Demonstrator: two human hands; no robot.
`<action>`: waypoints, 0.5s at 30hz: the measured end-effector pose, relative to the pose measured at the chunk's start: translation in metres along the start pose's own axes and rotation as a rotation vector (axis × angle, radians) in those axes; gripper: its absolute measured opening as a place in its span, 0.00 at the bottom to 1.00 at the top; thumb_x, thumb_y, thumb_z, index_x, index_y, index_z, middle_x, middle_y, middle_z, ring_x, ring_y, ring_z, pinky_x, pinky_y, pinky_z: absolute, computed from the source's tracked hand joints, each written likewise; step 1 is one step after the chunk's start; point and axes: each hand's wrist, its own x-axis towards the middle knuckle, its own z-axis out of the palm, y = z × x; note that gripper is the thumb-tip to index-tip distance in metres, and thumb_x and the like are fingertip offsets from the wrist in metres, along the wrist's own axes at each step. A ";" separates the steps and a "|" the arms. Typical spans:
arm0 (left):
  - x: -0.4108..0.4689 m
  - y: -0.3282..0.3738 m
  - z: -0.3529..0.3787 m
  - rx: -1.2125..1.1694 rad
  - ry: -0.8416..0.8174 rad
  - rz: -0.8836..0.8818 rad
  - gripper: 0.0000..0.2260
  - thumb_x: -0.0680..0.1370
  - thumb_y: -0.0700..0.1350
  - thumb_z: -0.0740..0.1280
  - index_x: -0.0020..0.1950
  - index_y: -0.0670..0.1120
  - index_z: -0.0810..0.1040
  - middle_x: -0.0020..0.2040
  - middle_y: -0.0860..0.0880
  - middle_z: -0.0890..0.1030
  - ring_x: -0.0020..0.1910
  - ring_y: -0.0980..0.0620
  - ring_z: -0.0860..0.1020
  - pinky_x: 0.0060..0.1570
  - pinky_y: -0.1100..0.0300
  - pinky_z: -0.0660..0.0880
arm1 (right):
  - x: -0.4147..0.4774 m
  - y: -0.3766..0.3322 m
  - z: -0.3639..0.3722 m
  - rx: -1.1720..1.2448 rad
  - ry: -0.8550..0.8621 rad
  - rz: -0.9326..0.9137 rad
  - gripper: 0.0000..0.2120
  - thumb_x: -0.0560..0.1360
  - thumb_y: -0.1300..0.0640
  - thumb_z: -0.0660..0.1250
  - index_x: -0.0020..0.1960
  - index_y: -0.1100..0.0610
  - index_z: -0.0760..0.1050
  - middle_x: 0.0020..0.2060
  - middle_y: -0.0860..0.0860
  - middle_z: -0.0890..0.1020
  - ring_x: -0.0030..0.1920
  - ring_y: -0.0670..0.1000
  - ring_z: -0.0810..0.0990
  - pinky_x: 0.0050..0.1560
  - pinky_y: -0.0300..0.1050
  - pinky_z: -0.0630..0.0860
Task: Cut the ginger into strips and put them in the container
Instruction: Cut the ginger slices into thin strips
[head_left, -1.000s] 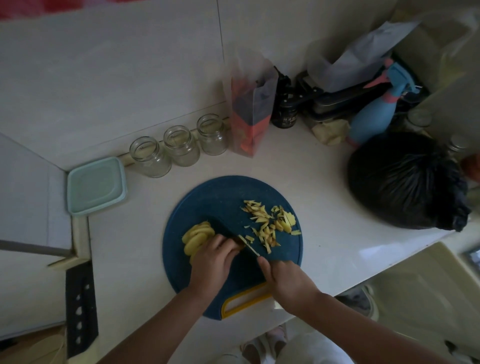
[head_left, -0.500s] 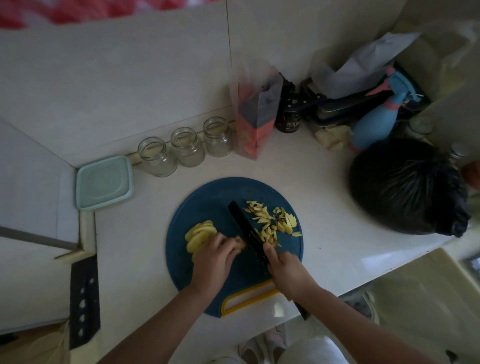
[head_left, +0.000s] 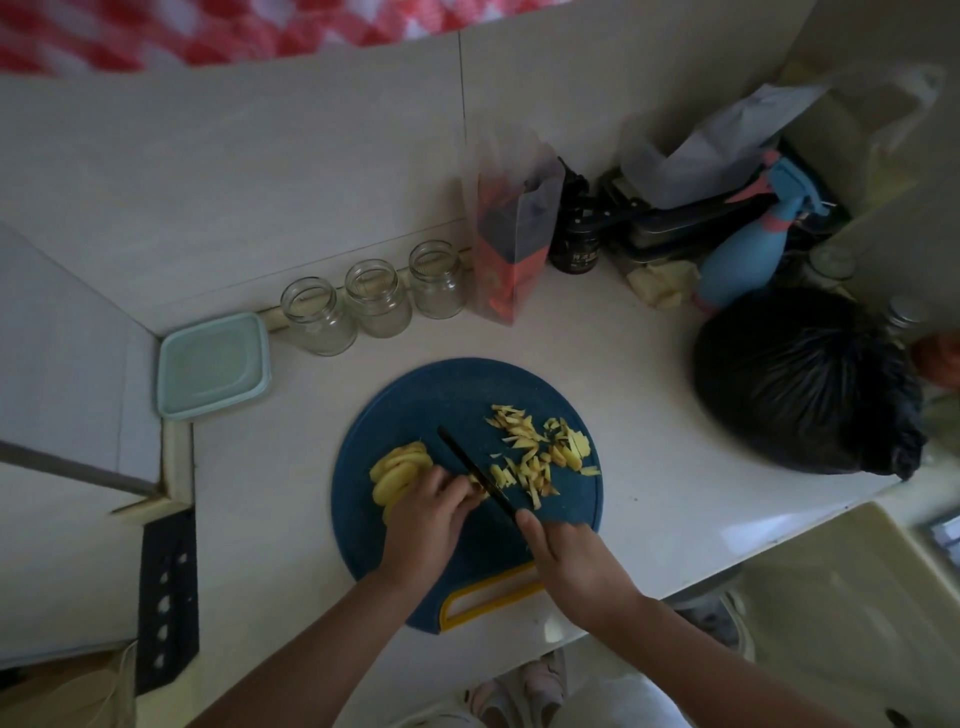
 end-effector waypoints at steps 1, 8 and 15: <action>0.000 -0.001 0.000 -0.004 -0.006 -0.001 0.06 0.69 0.42 0.75 0.41 0.46 0.79 0.38 0.50 0.76 0.36 0.53 0.76 0.33 0.67 0.66 | 0.000 0.000 0.000 -0.023 0.002 -0.002 0.26 0.78 0.39 0.47 0.30 0.55 0.61 0.23 0.50 0.64 0.24 0.48 0.62 0.34 0.45 0.66; 0.000 -0.005 0.004 -0.025 -0.012 0.000 0.06 0.70 0.42 0.75 0.43 0.47 0.79 0.40 0.50 0.76 0.37 0.53 0.77 0.35 0.68 0.67 | 0.000 0.001 0.003 -0.091 0.012 -0.003 0.29 0.74 0.34 0.41 0.32 0.55 0.65 0.25 0.50 0.67 0.26 0.48 0.66 0.36 0.47 0.69; 0.000 -0.008 0.006 -0.053 -0.016 0.003 0.04 0.74 0.47 0.67 0.42 0.48 0.78 0.39 0.51 0.75 0.37 0.54 0.75 0.34 0.66 0.67 | 0.003 -0.002 0.005 -0.076 -0.032 0.029 0.26 0.80 0.40 0.46 0.32 0.55 0.63 0.25 0.49 0.66 0.26 0.48 0.64 0.36 0.46 0.68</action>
